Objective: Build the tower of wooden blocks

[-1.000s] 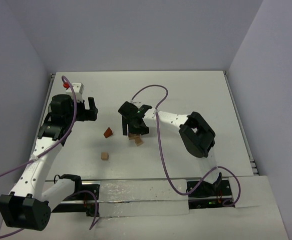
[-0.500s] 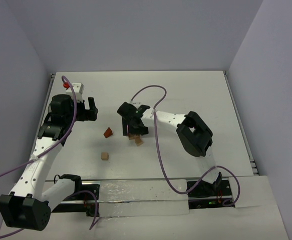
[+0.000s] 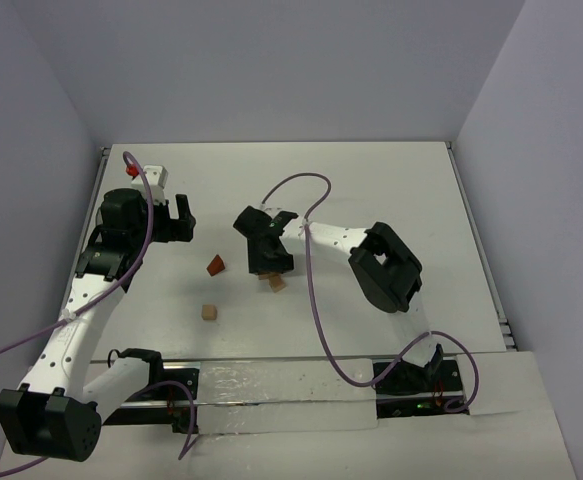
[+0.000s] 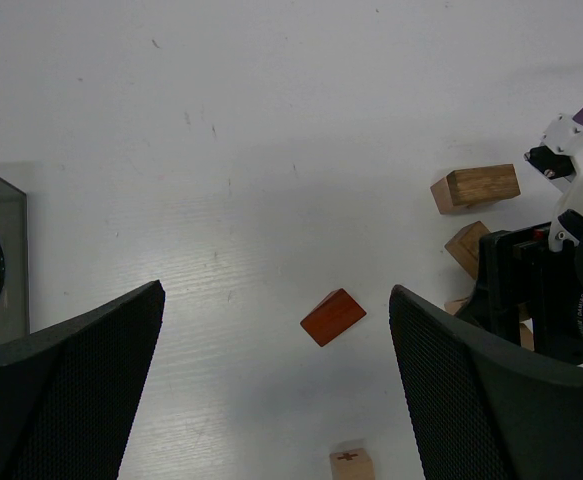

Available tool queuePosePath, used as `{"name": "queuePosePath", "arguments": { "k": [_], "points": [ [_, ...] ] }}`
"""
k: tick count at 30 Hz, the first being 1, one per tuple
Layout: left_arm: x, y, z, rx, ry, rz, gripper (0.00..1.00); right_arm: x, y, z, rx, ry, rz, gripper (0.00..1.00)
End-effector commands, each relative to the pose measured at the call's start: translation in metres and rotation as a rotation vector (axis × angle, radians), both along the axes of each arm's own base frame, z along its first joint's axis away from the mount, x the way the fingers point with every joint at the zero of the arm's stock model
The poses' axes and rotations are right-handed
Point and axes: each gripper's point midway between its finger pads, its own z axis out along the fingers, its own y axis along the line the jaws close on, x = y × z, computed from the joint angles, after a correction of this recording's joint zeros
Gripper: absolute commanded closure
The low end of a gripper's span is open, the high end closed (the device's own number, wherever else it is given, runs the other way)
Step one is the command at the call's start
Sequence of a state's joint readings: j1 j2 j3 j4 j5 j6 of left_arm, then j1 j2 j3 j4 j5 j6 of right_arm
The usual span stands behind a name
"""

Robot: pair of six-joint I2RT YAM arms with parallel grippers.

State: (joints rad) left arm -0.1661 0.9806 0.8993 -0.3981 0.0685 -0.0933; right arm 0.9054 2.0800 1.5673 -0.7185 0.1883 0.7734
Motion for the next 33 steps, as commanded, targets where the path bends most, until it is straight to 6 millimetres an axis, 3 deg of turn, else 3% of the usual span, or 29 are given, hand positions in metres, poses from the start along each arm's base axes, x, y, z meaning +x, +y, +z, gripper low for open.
{"name": "queuePosePath", "arguments": {
  "k": [1,10,13,18,21,29,33],
  "points": [
    [0.009,-0.002,0.022,-0.016,-0.073,-0.006,0.01,0.001,0.006,0.011,0.028,-0.02,-0.014,0.48],
    [0.01,-0.002,0.023,-0.017,-0.074,-0.006,0.01,-0.008,0.003,0.051,0.105,-0.067,0.011,0.74],
    [0.01,-0.002,0.023,-0.018,-0.074,-0.008,0.01,-0.006,0.001,0.082,0.149,-0.116,0.018,0.87],
    [0.012,0.0,0.026,-0.004,-0.08,-0.002,0.01,0.008,-0.005,0.118,0.171,-0.184,0.026,0.91],
    [0.013,0.001,0.027,-0.001,-0.082,0.001,0.01,0.024,-0.013,0.124,0.154,-0.203,0.011,0.95],
    [0.014,0.001,0.028,-0.003,-0.085,0.004,0.01,0.07,-0.033,0.107,0.1,-0.183,-0.014,0.98],
    [0.014,-0.001,0.024,-0.011,-0.072,-0.001,0.01,0.091,-0.035,0.111,0.096,-0.208,-0.025,0.98]
  ]
}}
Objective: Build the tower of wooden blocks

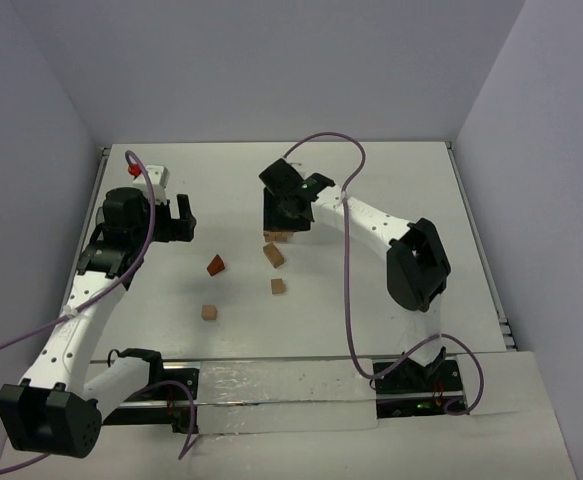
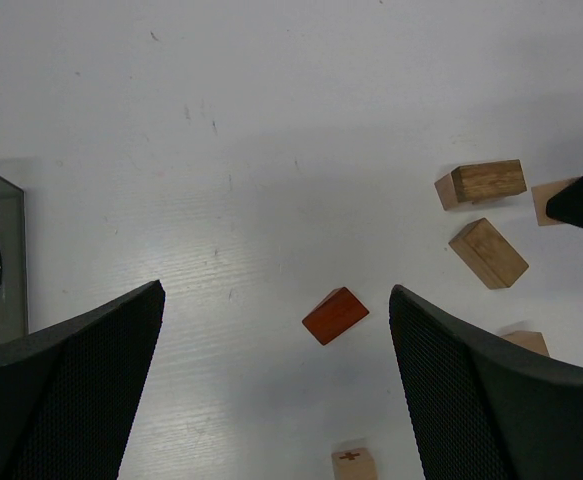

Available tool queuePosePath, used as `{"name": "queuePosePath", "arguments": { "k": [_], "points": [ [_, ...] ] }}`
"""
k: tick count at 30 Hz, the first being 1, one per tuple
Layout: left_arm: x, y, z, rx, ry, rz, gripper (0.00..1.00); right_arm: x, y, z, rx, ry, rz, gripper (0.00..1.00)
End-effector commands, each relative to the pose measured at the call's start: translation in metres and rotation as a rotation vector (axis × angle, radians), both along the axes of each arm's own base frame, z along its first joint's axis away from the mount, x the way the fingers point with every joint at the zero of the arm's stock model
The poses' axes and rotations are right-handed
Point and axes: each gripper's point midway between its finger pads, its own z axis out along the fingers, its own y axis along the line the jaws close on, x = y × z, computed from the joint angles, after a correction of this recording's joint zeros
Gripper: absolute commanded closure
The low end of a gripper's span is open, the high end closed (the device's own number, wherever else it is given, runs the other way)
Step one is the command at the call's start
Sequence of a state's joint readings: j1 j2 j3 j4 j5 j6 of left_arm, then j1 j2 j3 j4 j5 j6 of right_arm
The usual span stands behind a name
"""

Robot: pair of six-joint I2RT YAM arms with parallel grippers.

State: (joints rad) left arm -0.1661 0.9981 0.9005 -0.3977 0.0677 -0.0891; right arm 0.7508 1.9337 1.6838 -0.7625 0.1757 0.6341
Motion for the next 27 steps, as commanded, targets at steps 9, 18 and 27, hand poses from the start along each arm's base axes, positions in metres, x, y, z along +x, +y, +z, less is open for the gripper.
{"name": "queuePosePath", "arguments": {
  "k": [9,18,27],
  "points": [
    [0.015,-0.003,0.028,-0.023,-0.08,-0.004,0.01,0.041,0.0,0.008,-0.02,-0.053,-0.021,0.96],
    [0.015,-0.002,0.028,-0.023,-0.078,0.0,0.01,0.047,0.005,-0.008,-0.032,-0.035,-0.029,0.93],
    [0.016,-0.003,0.027,-0.024,-0.072,-0.002,0.01,0.053,0.008,-0.015,-0.035,-0.036,-0.038,0.9]
  ]
}}
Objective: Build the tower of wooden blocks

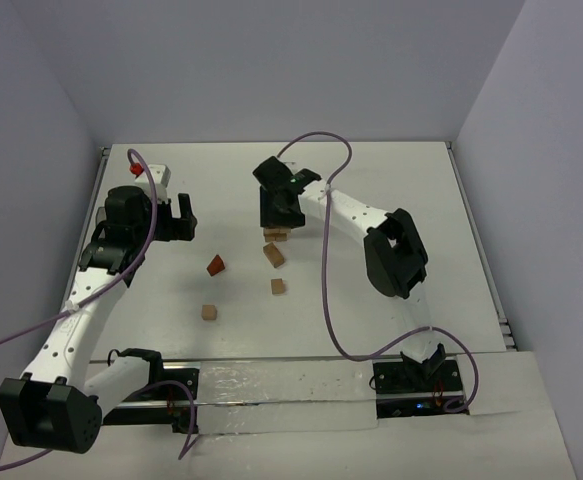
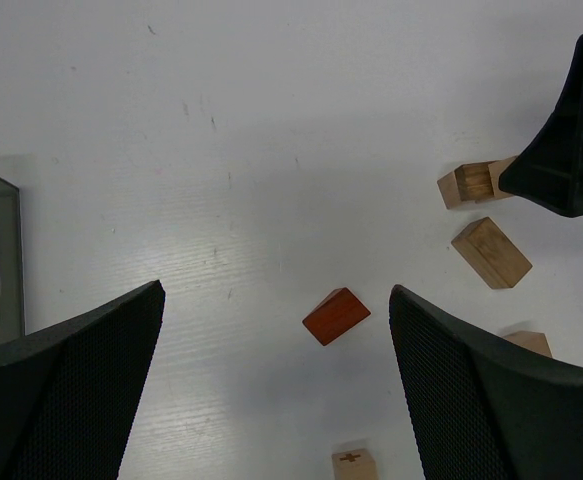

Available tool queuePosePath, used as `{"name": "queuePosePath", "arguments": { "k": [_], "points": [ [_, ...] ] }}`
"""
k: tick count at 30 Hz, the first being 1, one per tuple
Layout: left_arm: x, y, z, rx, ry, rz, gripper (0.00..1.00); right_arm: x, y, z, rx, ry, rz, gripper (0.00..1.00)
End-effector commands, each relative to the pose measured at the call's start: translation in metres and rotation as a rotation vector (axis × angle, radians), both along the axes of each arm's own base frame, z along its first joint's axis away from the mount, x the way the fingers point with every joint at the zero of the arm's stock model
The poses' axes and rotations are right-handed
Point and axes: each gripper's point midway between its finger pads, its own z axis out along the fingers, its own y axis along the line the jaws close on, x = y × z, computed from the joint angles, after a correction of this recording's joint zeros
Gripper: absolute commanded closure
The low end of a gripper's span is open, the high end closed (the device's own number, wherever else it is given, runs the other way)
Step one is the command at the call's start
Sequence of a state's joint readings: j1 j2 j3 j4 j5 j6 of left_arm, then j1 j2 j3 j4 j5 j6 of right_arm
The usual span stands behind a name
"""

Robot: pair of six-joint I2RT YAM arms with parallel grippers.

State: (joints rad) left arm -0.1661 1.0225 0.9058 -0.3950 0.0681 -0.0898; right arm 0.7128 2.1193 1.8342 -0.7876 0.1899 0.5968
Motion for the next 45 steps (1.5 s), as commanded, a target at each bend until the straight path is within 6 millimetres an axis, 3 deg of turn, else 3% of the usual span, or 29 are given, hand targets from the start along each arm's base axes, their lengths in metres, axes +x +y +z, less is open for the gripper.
{"name": "queuePosePath", "arguments": {
  "k": [1,45],
  "points": [
    [0.013,-0.003,0.031,-0.027,-0.088,-0.003,0.01,0.017,0.006,0.02,0.031,-0.066,-0.026,0.9],
    [0.014,-0.003,0.031,-0.023,-0.083,-0.007,0.01,0.022,0.014,0.0,0.024,-0.042,-0.021,0.66]
  ]
}}
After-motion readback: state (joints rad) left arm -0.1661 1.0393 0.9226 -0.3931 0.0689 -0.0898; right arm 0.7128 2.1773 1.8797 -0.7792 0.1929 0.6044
